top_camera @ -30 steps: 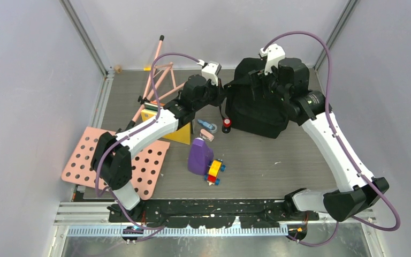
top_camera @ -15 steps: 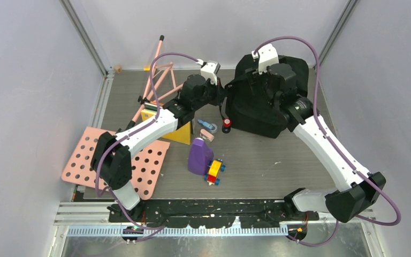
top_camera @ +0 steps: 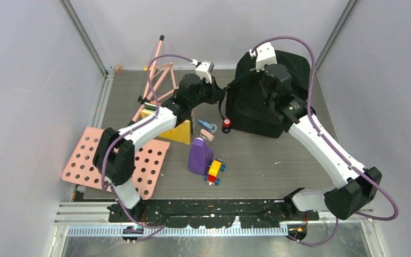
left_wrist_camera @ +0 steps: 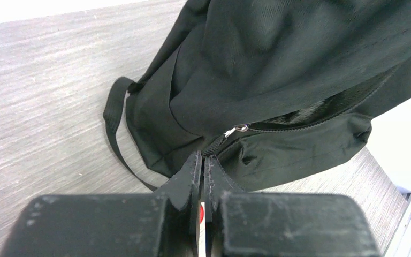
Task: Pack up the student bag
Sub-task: Unzip the student bag at the center of the board.
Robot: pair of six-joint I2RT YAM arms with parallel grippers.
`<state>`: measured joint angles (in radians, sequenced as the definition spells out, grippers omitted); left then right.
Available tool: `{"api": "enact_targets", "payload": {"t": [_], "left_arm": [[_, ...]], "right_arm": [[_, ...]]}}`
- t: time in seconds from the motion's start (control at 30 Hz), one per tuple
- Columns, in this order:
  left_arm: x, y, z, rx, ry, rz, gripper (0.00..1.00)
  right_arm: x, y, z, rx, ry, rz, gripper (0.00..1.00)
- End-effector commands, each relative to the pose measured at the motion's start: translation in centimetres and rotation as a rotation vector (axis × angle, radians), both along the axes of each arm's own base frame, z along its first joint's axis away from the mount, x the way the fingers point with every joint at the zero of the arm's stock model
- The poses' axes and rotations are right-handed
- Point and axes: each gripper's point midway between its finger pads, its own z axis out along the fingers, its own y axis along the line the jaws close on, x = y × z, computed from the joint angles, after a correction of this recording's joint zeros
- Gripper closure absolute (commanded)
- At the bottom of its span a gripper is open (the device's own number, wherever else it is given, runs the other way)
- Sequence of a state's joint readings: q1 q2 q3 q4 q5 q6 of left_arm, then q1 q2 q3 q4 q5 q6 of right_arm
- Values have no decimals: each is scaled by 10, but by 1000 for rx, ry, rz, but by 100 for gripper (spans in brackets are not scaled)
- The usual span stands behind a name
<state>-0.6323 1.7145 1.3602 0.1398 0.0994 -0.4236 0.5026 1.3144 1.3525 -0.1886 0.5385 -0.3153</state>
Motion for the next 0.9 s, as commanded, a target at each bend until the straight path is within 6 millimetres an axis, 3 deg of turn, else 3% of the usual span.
{"api": "enact_targets", "payload": {"t": [0.0,0.23,0.5,0.6,0.7,0.77,0.87], "left_arm": [[3,10,-49,63,81,5,100],[3,14,-98,117,168,30,100],[-3,9,-129,148,209,-9,100],[-2,11,-116,157,151,-18,99],[-3,12,-86,168,55,-40,62],[-5,14,-65,180,-15,-49,45],[-14,16,-33,195,-133,-67,37]], "right_arm": [[-4,-29,48,78,-165,-147,100],[-3,-28,52,107,-169,-149,100],[0,-21,54,118,-166,-119,100],[-2,-16,59,130,-160,-80,100],[-7,-15,58,144,-143,-64,96],[-13,-16,57,159,-136,-58,84],[-26,-21,58,186,-131,-58,60]]}}
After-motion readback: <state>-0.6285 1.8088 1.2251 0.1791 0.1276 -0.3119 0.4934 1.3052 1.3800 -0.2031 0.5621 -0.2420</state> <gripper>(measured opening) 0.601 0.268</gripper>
